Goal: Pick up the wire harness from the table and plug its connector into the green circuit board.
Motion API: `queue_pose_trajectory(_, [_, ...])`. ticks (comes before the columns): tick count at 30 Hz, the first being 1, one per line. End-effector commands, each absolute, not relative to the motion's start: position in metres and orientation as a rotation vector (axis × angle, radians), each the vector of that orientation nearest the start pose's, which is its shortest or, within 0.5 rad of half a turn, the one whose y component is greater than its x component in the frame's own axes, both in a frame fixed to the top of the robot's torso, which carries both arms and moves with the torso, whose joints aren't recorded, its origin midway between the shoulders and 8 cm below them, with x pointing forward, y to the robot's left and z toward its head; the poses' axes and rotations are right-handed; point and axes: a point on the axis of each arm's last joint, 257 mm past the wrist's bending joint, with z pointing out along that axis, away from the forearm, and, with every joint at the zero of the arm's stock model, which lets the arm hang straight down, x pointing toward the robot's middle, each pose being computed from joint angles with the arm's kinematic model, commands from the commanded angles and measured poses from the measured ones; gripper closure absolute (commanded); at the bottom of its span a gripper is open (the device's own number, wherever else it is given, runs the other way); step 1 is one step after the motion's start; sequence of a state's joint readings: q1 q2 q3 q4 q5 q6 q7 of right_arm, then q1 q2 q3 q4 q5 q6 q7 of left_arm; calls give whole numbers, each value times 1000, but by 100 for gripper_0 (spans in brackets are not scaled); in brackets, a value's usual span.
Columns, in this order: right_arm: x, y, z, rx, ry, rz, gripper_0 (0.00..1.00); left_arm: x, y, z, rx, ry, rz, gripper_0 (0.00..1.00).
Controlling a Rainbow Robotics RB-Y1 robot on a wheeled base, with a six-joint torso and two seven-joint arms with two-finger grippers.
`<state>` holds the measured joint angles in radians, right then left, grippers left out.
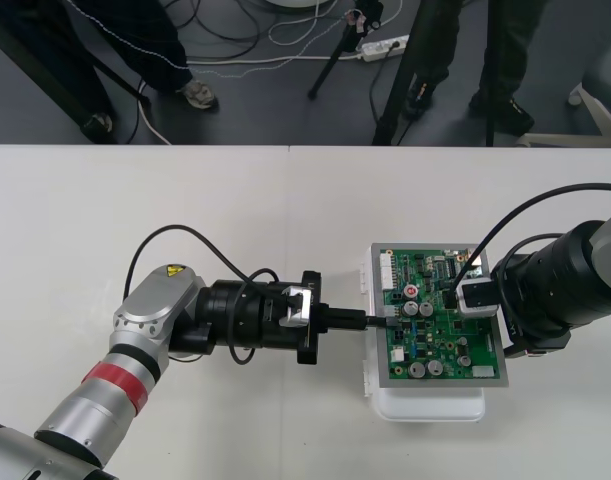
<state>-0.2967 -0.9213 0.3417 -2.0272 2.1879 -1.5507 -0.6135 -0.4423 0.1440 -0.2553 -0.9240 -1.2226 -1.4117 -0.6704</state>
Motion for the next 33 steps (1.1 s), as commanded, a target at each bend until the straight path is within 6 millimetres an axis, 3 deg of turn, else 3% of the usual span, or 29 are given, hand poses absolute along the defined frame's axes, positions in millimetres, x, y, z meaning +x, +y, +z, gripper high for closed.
queue_pose_trajectory(1, [377,-254,-265,-2136,1915,-176,0,346,-103,-228,1413,728,-938,100])
queue_pose_trajectory(8, [377,-254,-265,-2135,1916,-178,0,336,-110,-223,1394,712,-981,100])
queue_pose_trajectory(33, [380,-258,-264,-2134,1918,-207,0,340,-110,-224,1386,723,-972,100])
